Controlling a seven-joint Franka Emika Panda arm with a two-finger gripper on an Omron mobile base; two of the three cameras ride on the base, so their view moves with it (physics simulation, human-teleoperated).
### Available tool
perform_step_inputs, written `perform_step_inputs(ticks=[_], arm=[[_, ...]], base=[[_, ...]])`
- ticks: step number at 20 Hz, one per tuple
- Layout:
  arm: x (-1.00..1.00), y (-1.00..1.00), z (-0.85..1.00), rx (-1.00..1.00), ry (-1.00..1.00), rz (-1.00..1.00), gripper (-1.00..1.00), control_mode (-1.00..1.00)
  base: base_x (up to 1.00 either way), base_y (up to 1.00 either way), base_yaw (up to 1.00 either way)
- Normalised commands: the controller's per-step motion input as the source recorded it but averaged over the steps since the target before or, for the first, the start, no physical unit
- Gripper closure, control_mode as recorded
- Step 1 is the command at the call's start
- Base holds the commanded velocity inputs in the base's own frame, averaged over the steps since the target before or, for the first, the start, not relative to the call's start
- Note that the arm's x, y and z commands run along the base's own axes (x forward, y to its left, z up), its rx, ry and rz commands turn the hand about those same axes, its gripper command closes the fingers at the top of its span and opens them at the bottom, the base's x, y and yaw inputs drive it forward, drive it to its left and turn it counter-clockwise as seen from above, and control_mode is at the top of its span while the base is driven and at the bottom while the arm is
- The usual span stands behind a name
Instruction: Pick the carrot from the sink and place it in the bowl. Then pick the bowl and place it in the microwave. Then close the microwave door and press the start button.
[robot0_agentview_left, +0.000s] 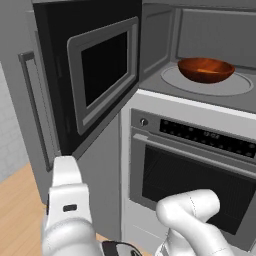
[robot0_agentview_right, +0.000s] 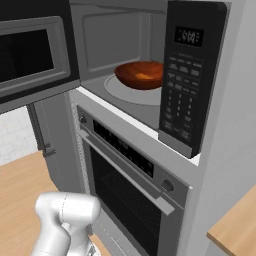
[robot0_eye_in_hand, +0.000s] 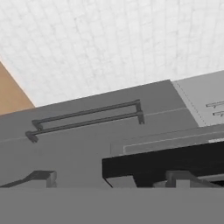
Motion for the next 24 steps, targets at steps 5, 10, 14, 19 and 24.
perform_step_inputs(ticks=[5,10,14,19,24], arm=[[0.39,0.55,-0.39,0.0,-0.24,-0.14,-1.0,-1.0],[0.58,0.29,-0.26,0.0,-0.15,-0.15,-1.0,-1.0],[0.84,0.18,-0.21,0.0,0.0,-0.11,-1.0,-1.0],[0.79,0.63,-0.19,-0.03,0.0,-0.12,-1.0,-1.0],[0.67,0.4,-0.1,0.0,0.01,-0.1,-1.0,-1.0]], base=[[0.0,0.0,0.0],[0.0,0.0,0.0],[0.0,0.0,0.0],[0.0,0.0,0.0],[0.0,0.0,0.0]])
